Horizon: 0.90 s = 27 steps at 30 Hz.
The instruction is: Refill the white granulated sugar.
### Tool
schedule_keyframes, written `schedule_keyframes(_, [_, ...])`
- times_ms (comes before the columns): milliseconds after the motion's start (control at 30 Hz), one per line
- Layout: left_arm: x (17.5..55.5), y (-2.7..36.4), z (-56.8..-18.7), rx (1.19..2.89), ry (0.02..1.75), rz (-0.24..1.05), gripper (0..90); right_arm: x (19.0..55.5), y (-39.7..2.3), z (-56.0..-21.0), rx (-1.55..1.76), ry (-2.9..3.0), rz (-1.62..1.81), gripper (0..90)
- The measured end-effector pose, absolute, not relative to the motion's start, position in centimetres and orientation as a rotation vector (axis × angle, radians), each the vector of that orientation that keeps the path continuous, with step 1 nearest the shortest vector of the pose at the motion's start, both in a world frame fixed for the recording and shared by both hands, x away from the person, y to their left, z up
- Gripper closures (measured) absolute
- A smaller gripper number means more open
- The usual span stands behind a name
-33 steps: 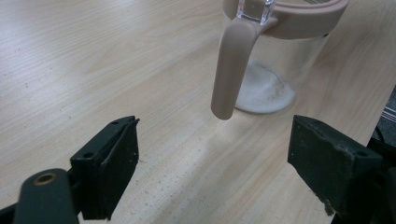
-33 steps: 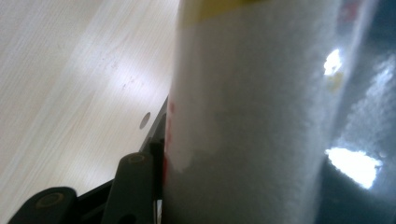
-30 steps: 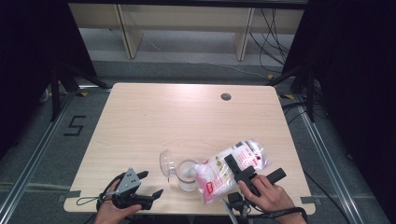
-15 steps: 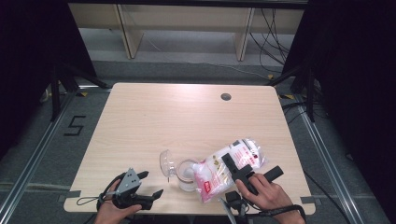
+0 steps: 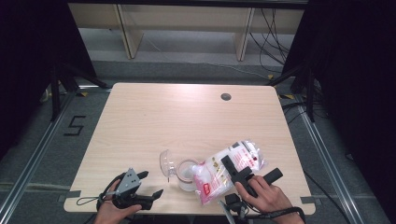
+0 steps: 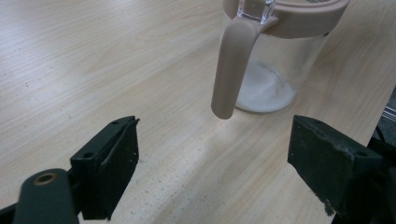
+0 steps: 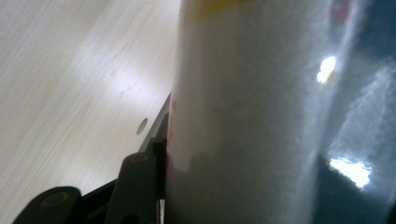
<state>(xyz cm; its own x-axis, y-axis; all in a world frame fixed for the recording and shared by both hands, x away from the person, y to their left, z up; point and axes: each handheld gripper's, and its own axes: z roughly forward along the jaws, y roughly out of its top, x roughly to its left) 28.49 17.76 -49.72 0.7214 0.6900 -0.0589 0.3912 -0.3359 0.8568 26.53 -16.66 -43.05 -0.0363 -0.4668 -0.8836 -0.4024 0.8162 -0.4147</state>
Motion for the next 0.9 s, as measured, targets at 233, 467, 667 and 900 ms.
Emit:
schedule_keyframes(233, [28.5, 17.77, -49.71, 1.968, 0.825, 0.394, 16.2, 26.52, -16.68, -42.76, -0.723, 1.629, -0.077, 58.5])
schedule_keyframes(467, [28.5, 17.75, -49.73, 1.966, 0.828, 0.392, 16.2, 26.48, -16.49, -42.94, -0.705, 1.646, -0.054, 58.9])
schedule_keyframes(667, [28.5, 17.76, -49.72, 1.967, 0.828, 0.393, 16.2, 26.85, -16.6, -42.63, -0.725, 1.628, -0.074, 59.3])
schedule_keyframes(900, [28.52, 17.77, -49.71, 1.963, 0.824, 0.39, 16.2, 26.5, -17.26, -42.64, -0.714, 1.63, -0.094, 59.6])
